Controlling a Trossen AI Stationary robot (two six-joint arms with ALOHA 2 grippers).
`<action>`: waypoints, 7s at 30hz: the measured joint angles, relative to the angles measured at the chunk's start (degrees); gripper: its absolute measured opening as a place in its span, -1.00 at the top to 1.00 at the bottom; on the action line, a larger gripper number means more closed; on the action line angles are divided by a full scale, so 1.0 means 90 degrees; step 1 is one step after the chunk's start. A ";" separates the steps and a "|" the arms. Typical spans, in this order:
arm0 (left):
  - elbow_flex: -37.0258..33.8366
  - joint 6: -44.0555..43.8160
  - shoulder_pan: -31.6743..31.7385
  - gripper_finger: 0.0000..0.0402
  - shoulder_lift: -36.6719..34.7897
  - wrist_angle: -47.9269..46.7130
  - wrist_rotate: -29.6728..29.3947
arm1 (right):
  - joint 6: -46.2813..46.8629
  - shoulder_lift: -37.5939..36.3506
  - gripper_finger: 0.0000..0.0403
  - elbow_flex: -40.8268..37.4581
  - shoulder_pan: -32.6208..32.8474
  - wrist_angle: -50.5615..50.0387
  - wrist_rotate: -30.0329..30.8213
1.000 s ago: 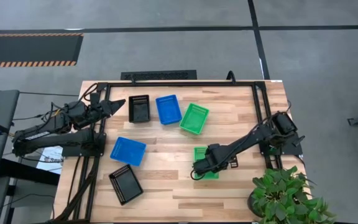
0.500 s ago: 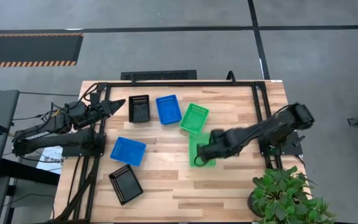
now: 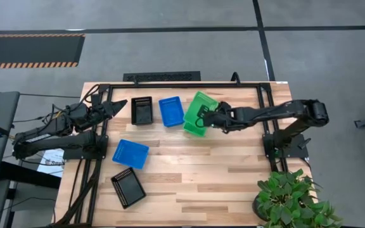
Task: Stack baskets by color
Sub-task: Stack the bottom green bin on top of the top green bins, then adjust the stacked green bins to align the position, then stack the bottom blue bin on top of the top blue bins
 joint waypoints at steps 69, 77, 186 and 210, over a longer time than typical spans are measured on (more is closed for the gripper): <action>0.0000 0.0031 0.0000 -0.36 0.0000 0.0020 -0.0114 | -0.0667 0.0525 0.25 -0.0334 -0.0354 0.0121 -0.1406; 0.0000 0.0072 0.0000 -0.36 0.0000 0.0017 -0.0117 | -0.1892 0.0457 -0.03 0.0146 -0.0294 0.0011 -0.1127; 0.2265 0.3844 -0.1501 -0.36 0.7865 -0.0317 0.2858 | -0.5933 0.0418 0.41 0.0482 -0.0417 -0.0003 -0.2786; 0.3434 0.8412 -0.0820 -0.36 0.5819 -0.2587 0.1358 | -0.7210 0.1341 0.30 0.0598 0.0121 0.2772 -0.2966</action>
